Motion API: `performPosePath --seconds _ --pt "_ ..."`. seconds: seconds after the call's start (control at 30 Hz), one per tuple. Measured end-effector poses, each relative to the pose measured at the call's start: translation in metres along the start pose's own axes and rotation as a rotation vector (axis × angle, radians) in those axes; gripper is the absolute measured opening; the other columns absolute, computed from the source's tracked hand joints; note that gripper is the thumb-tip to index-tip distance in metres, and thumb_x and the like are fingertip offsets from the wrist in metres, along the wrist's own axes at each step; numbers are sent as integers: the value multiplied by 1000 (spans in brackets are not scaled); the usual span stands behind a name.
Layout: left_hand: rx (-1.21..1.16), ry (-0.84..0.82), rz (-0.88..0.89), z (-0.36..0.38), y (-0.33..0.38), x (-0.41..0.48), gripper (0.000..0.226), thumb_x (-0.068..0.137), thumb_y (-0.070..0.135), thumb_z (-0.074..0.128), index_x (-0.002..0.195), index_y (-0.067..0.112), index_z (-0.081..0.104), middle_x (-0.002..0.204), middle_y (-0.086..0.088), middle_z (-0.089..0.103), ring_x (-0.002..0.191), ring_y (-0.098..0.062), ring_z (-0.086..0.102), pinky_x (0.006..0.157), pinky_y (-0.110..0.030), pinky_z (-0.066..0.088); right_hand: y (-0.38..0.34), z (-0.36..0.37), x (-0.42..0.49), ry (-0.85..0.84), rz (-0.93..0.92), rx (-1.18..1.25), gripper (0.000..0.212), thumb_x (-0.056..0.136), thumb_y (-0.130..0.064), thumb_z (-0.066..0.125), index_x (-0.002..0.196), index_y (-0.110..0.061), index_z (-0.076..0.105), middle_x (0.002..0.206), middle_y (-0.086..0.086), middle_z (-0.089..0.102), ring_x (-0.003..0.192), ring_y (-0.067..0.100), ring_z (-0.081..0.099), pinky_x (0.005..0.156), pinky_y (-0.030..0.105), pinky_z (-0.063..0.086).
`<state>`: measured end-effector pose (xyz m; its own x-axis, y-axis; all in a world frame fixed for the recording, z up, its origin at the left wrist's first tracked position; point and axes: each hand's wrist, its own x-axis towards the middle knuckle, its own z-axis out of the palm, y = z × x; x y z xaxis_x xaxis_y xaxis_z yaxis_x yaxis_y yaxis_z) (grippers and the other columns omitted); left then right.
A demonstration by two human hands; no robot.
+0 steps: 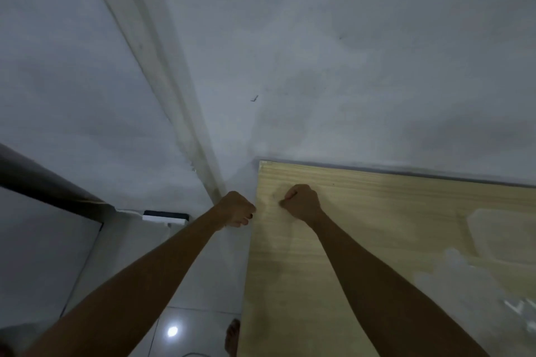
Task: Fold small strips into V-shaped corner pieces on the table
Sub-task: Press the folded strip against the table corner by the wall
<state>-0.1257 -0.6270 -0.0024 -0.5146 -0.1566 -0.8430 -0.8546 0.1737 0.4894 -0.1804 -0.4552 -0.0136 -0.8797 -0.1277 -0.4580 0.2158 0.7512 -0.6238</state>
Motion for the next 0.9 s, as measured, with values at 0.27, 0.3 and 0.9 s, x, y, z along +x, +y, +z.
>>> performPosePath --seconds 0.27,0.3,0.9 --pt "421 249 214 38 -14 -83 32 90 27 57 107 1 61 123 -15 56 114 -25 54 91 -29 47 53 -44 -77 -133 -109 -239 51 85 -29 66 126 -4 53 132 13 56 125 25 51 101 25 33" --pt "434 276 233 43 -13 -93 45 90 30 58 124 -1 54 136 -16 51 125 -27 49 103 -33 42 59 -52 -86 -139 -115 -253 57 85 -32 66 131 -4 48 136 12 54 128 24 49 103 25 33" --pt "492 473 635 170 36 -247 75 87 40 61 146 6 29 155 -11 28 142 -24 28 113 -31 24 98 -251 -187 61 -263 -309 86 84 -53 63 145 -2 31 152 15 36 138 30 38 109 35 33"
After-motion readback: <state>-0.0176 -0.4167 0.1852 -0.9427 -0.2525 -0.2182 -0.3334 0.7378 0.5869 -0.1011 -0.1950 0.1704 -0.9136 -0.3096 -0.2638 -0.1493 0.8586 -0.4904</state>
